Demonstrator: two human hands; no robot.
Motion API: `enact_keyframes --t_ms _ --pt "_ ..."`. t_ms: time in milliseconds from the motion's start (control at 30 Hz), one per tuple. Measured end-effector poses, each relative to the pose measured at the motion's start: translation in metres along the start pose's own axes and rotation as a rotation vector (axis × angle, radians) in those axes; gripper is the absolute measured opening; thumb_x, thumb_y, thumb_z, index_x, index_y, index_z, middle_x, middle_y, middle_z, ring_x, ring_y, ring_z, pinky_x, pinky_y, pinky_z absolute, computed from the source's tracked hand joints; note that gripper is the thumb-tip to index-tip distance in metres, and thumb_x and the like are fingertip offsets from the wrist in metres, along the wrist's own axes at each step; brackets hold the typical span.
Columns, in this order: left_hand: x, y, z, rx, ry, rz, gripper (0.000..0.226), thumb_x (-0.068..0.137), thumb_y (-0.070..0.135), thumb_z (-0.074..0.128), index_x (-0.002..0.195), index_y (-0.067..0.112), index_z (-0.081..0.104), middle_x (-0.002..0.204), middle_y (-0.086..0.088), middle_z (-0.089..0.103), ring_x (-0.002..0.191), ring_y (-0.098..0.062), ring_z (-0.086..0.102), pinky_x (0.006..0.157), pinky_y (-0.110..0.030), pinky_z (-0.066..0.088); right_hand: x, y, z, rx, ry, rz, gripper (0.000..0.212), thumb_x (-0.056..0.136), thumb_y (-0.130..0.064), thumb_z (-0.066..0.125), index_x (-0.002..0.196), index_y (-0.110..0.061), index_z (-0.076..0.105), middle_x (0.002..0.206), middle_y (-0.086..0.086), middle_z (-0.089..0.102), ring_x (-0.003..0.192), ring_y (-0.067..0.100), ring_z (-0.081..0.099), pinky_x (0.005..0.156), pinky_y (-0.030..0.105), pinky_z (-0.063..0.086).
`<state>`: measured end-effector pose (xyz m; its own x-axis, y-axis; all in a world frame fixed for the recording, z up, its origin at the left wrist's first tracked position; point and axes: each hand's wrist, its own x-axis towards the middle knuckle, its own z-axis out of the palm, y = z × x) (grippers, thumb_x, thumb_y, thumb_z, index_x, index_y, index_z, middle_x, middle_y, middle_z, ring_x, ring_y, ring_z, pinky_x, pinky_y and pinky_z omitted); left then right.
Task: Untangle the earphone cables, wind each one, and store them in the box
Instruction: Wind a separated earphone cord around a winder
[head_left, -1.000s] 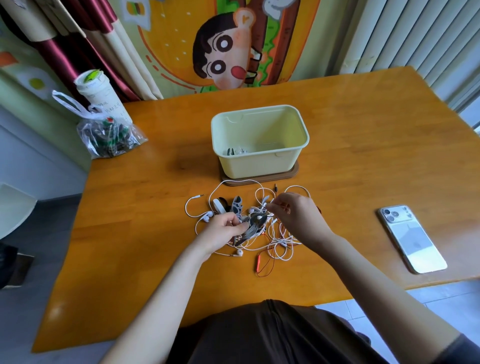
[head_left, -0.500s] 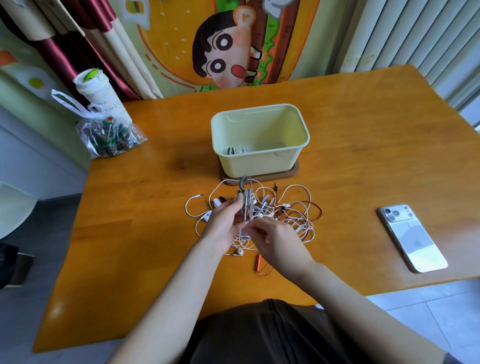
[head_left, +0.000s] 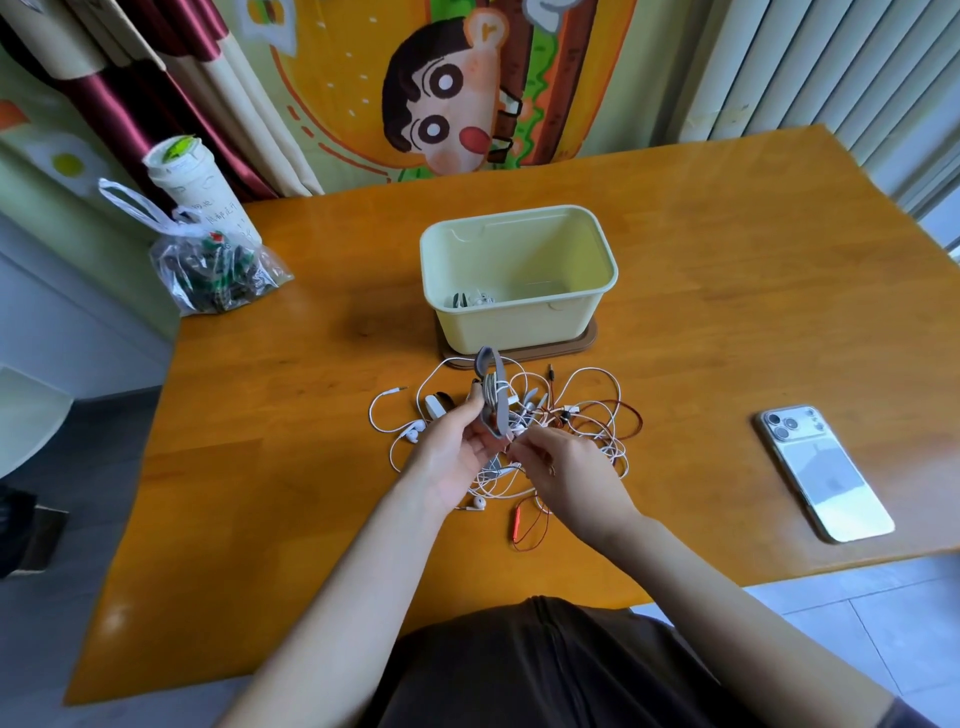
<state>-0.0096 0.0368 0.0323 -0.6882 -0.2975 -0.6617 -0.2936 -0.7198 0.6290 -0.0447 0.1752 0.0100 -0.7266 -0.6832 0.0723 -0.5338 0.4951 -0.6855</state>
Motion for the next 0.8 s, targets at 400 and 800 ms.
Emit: enact_keyframes --t_ms 400,800 --pt "0.001 -0.001 -0.024 0.852 -0.171 0.08 0.022 0.092 0.029 0.059 0.095 0.008 0.064 0.092 -0.004 0.066 0.087 -0.014 0.058 0.085 -0.029 0.045 0.036 0.022 -0.034 -0.159 -0.185 0.085 0.022 0.09 -0.03 0.062 0.1 -0.01 0.067 0.099 0.003 0.062 0.087 0.02 0.06 0.072 0.031 0.049" --pt "0.004 0.0 -0.028 1.066 -0.128 0.225 0.019 0.092 0.025 0.061 0.086 0.008 0.058 0.071 0.001 0.047 0.068 -0.009 0.044 0.061 -0.016 0.038 0.05 0.017 -0.05 -0.215 -0.344 0.043 0.021 0.091 -0.028 0.06 0.102 -0.011 0.067 0.098 0.005 0.068 0.085 0.02 0.063 0.069 0.027 0.05"
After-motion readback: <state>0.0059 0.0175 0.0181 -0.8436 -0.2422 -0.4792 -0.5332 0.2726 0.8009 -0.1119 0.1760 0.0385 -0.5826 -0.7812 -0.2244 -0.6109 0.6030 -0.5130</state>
